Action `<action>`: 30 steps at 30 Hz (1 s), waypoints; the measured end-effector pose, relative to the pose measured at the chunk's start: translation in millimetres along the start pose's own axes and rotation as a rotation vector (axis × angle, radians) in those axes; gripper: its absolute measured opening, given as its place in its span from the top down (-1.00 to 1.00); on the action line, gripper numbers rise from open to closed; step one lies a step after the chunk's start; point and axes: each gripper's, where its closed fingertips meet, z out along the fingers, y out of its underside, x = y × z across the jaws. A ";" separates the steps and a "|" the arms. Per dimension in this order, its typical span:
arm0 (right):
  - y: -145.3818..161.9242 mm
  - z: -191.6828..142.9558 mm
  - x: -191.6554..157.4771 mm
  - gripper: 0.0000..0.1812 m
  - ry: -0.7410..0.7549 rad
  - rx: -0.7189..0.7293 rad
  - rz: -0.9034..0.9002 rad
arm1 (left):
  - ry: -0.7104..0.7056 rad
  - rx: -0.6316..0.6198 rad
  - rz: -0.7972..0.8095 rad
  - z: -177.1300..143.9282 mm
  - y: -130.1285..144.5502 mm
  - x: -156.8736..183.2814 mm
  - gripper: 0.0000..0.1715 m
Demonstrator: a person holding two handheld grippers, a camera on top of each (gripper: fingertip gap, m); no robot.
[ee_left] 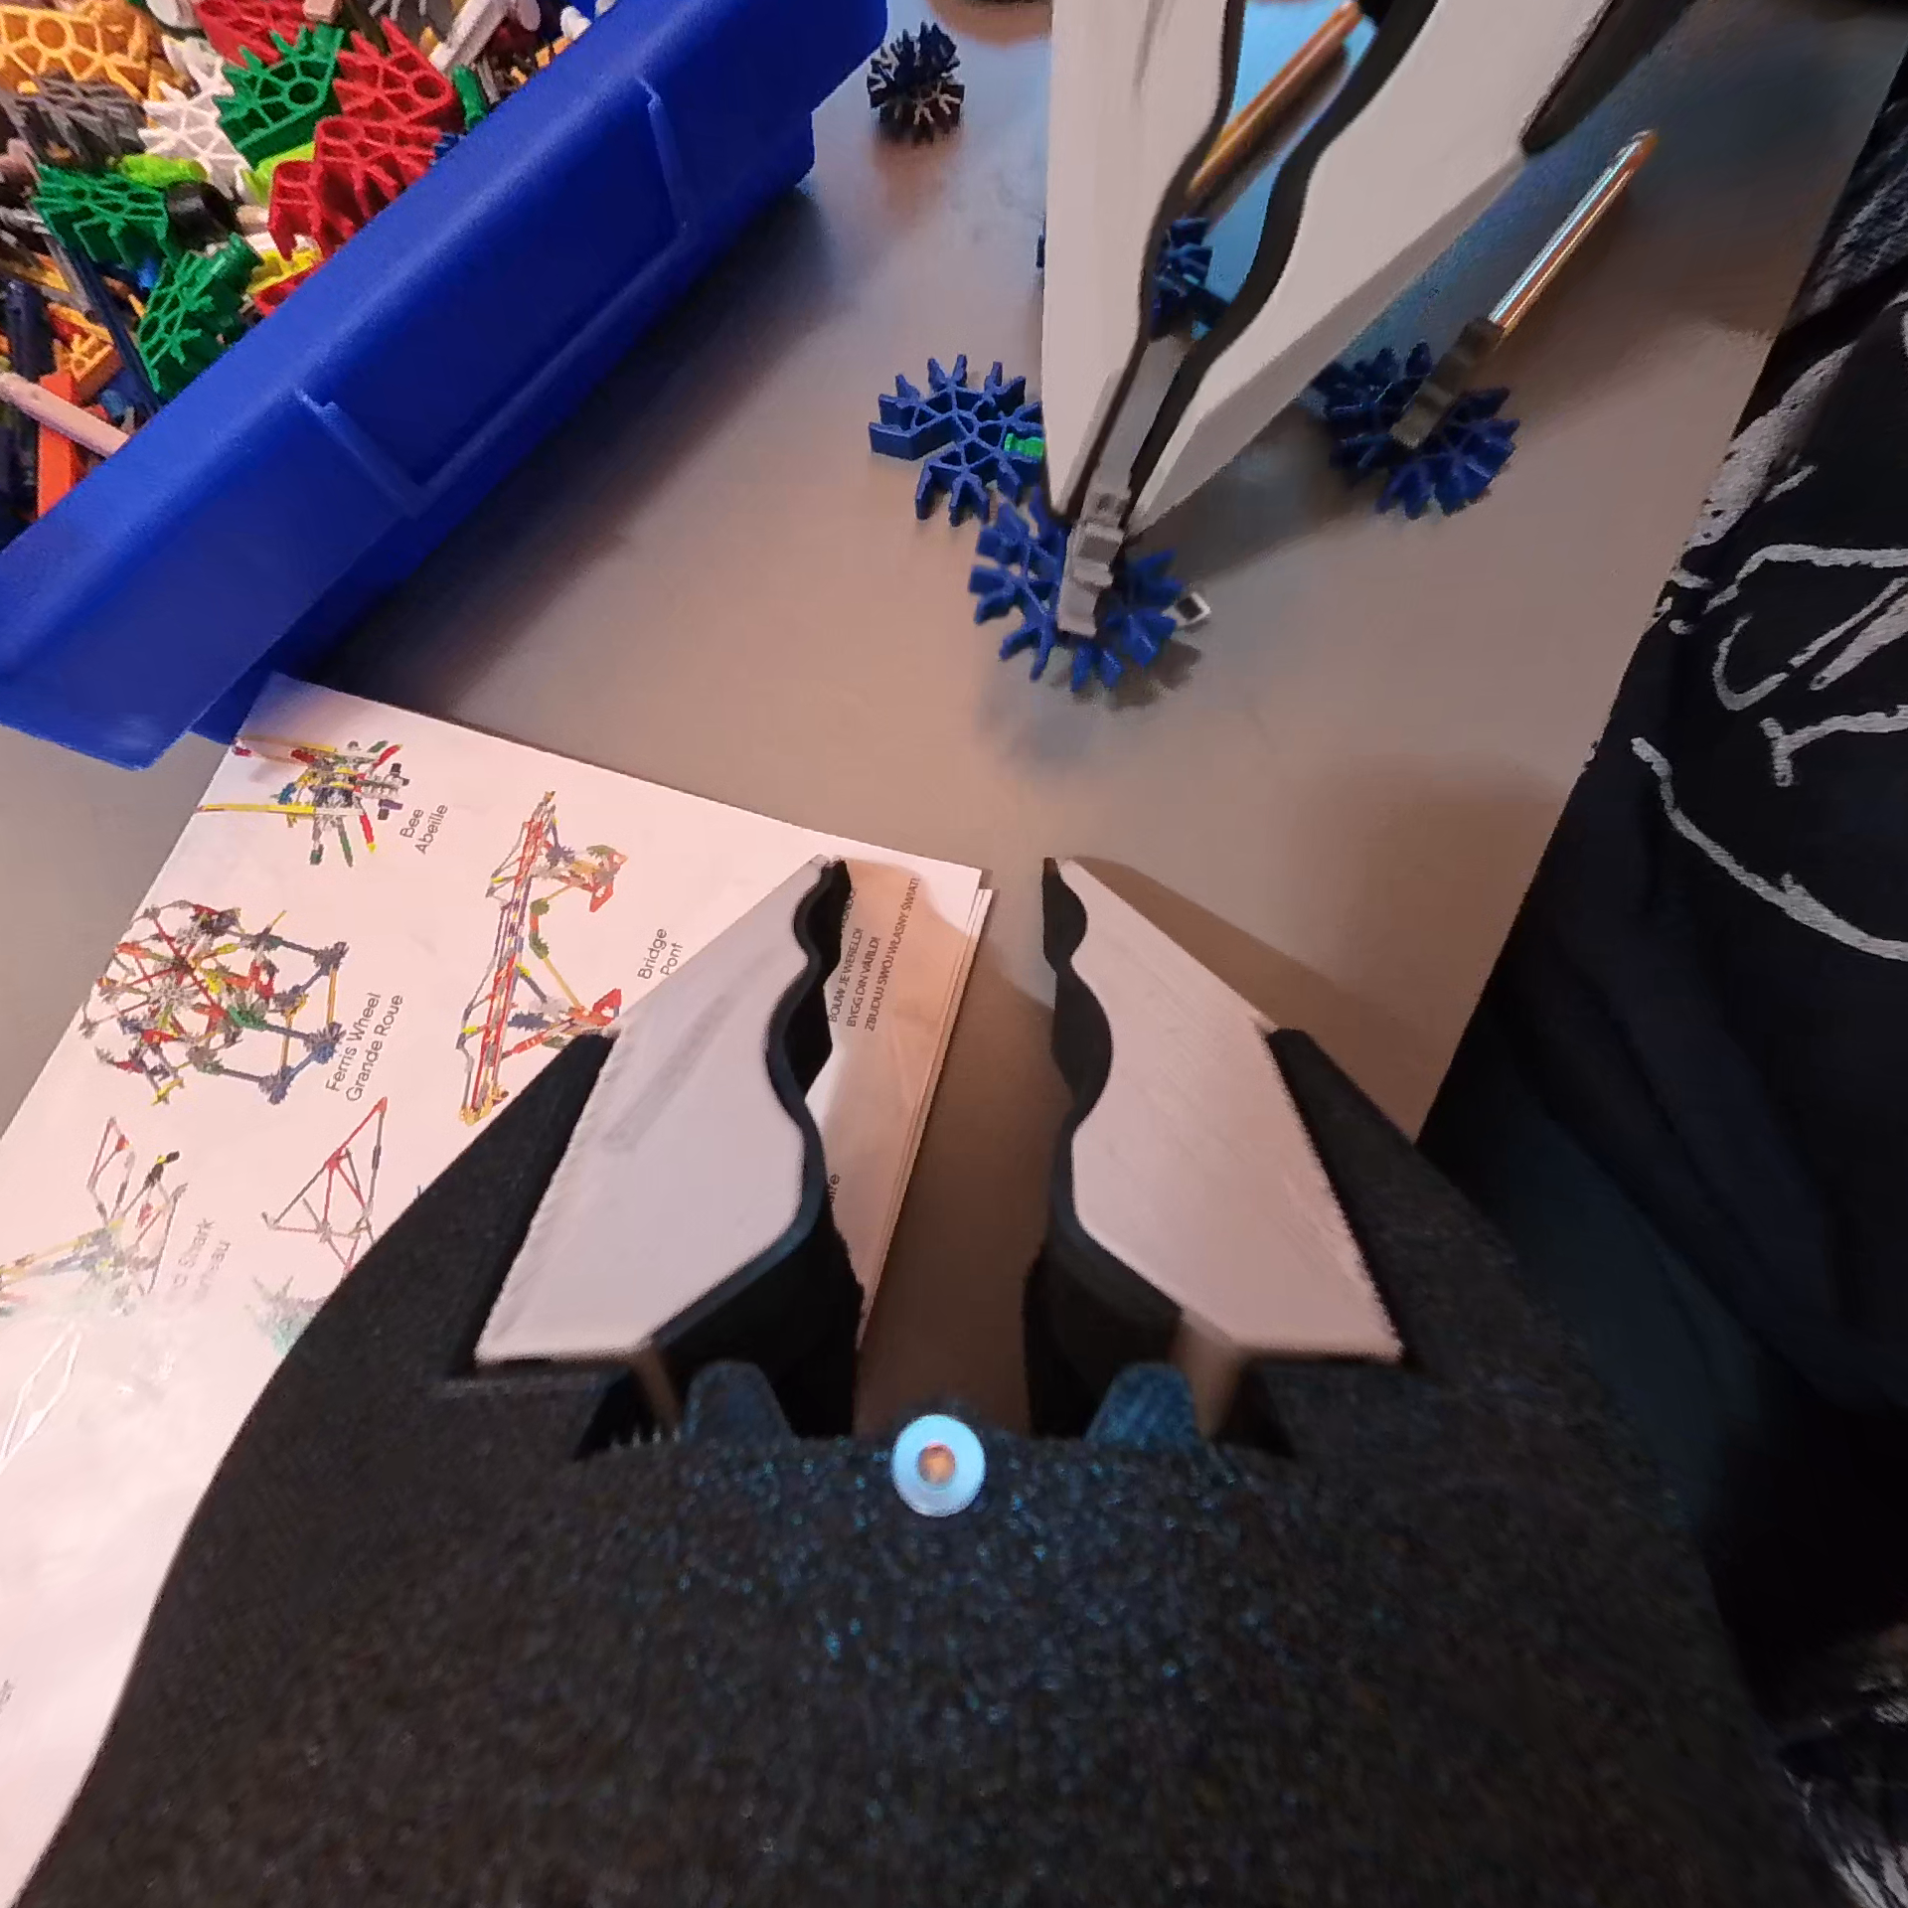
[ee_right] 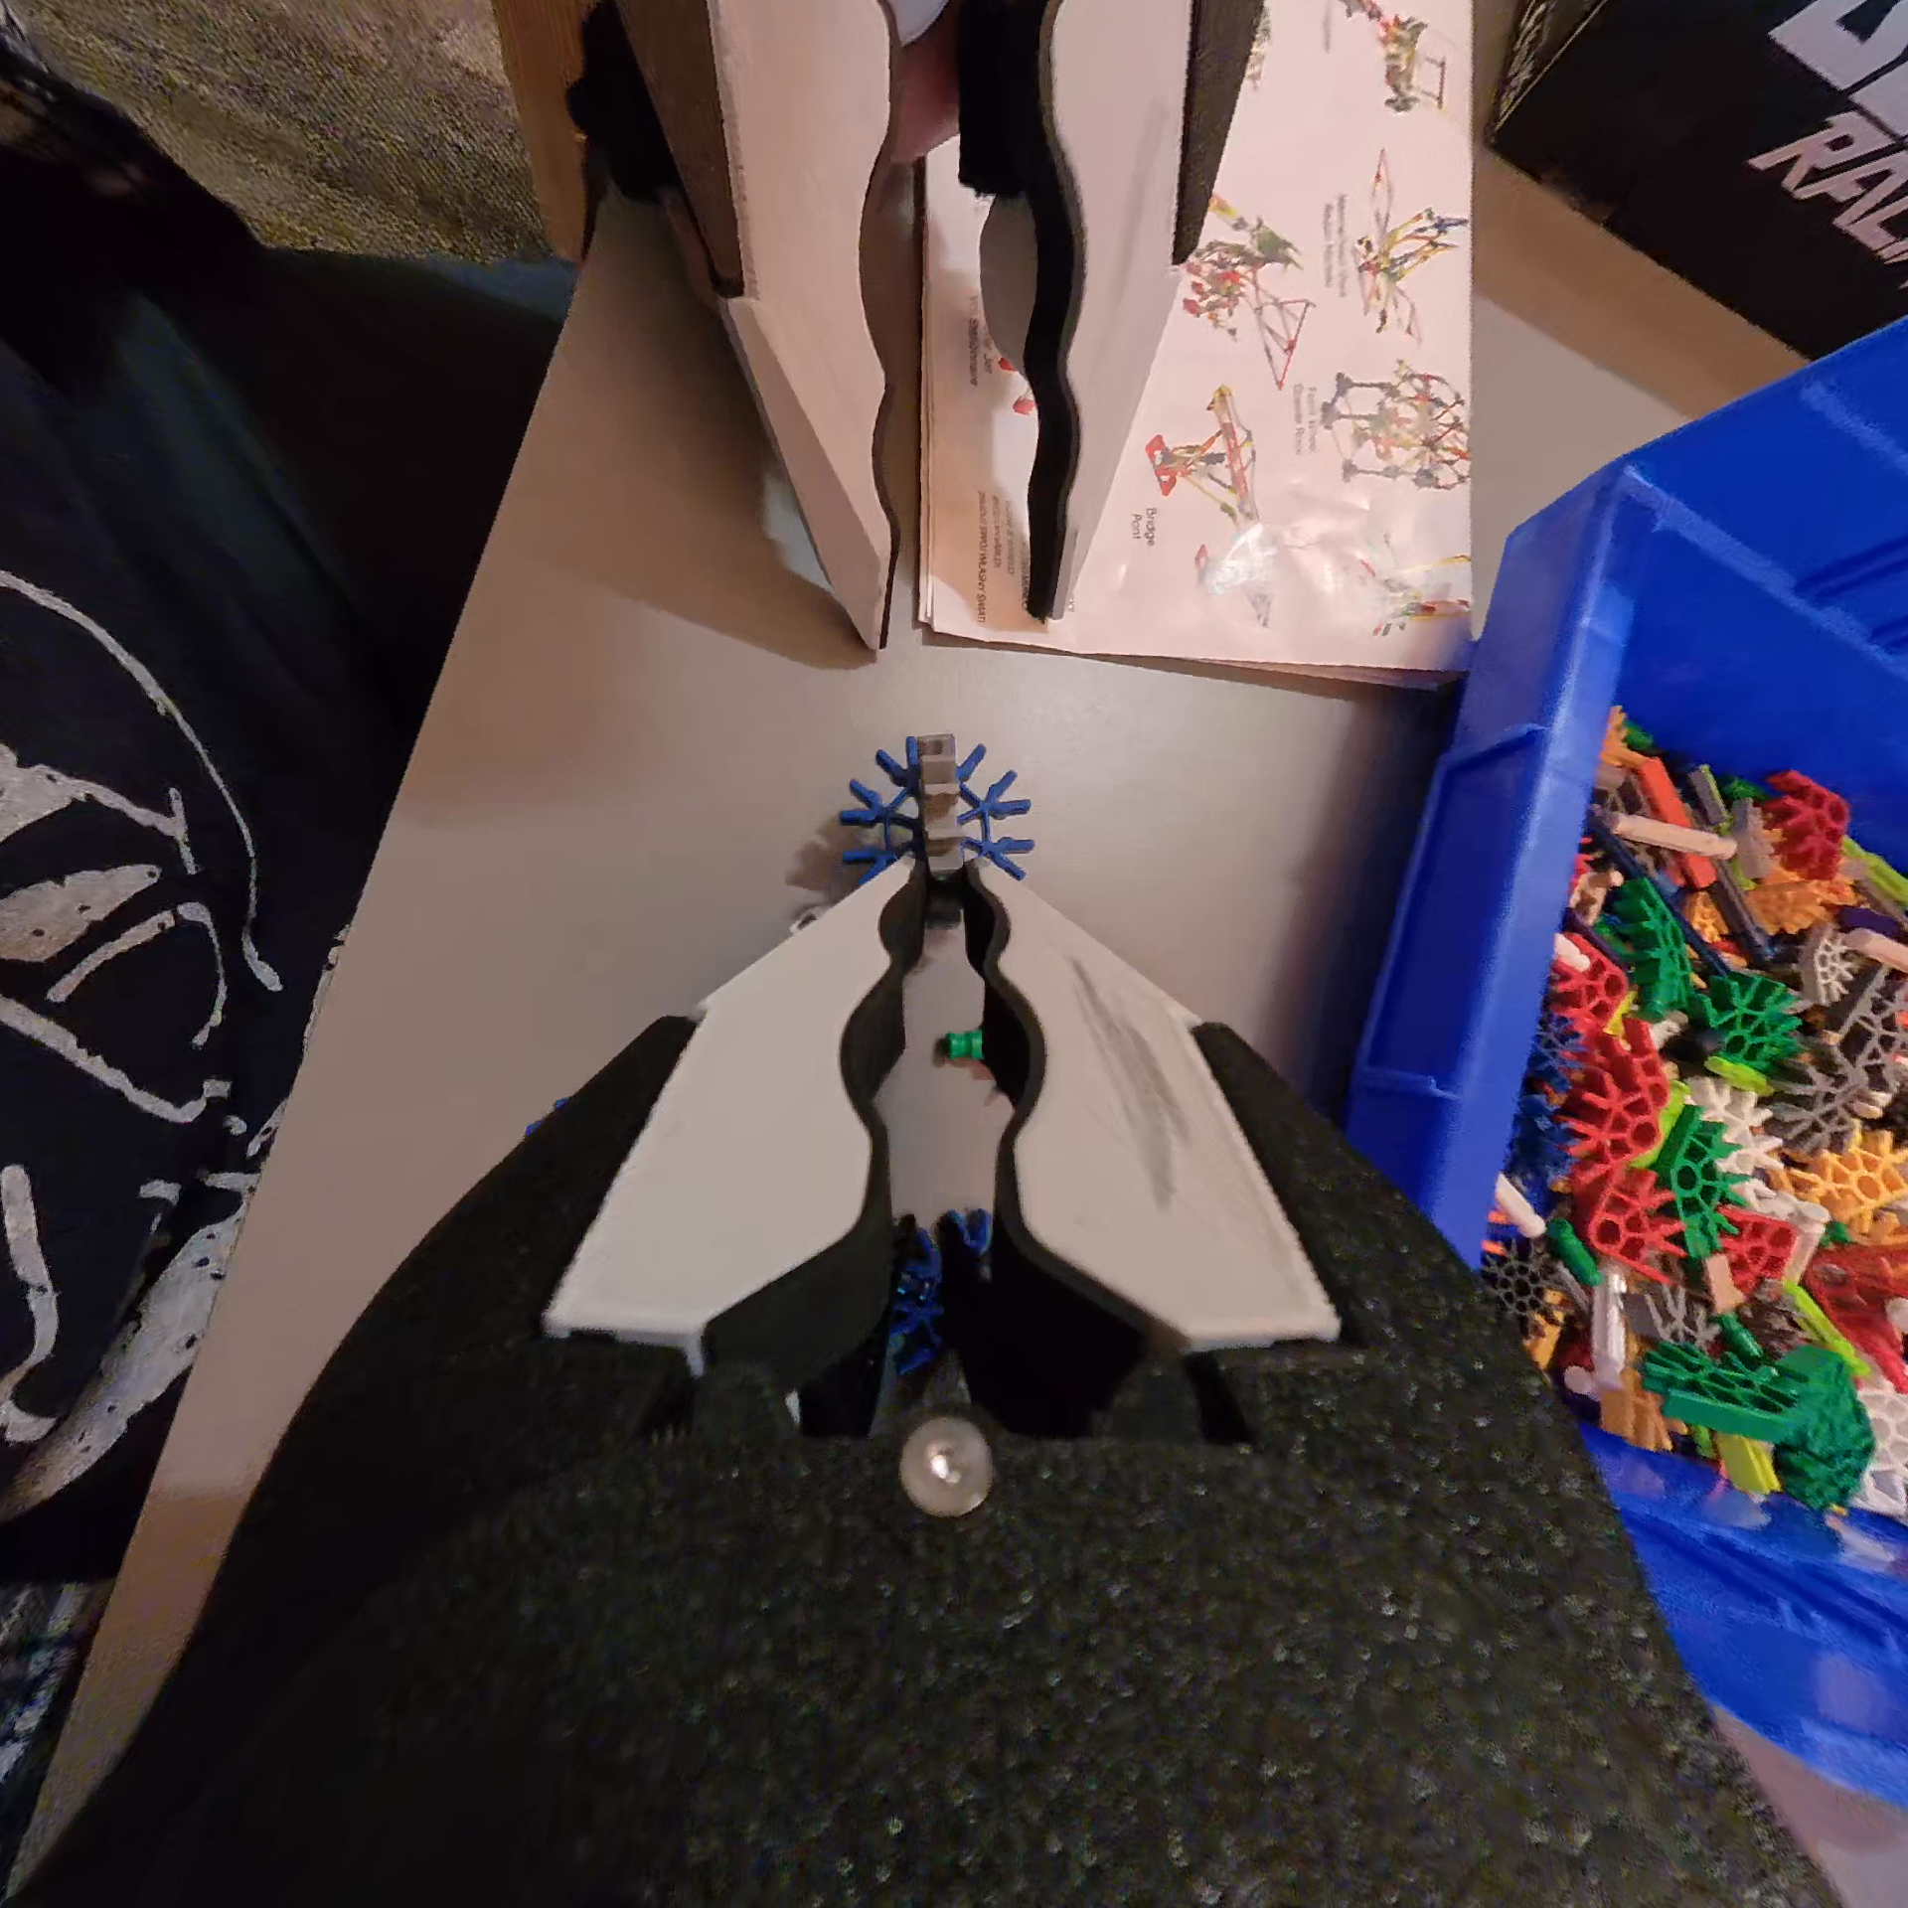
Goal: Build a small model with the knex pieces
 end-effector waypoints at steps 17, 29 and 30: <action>2.8 -10.1 3.9 0.94 0.035 0.004 0.010 | -0.007 0.004 0.000 0.7 -0.4 -0.3 0.57; 1.0 -17.6 6.5 0.94 0.057 0.018 0.012 | -0.011 0.006 0.001 1.4 -0.6 -0.7 0.57; 1.1 -18.4 6.6 0.94 0.060 0.019 0.013 | -0.012 0.007 0.001 1.4 -0.7 -0.7 0.57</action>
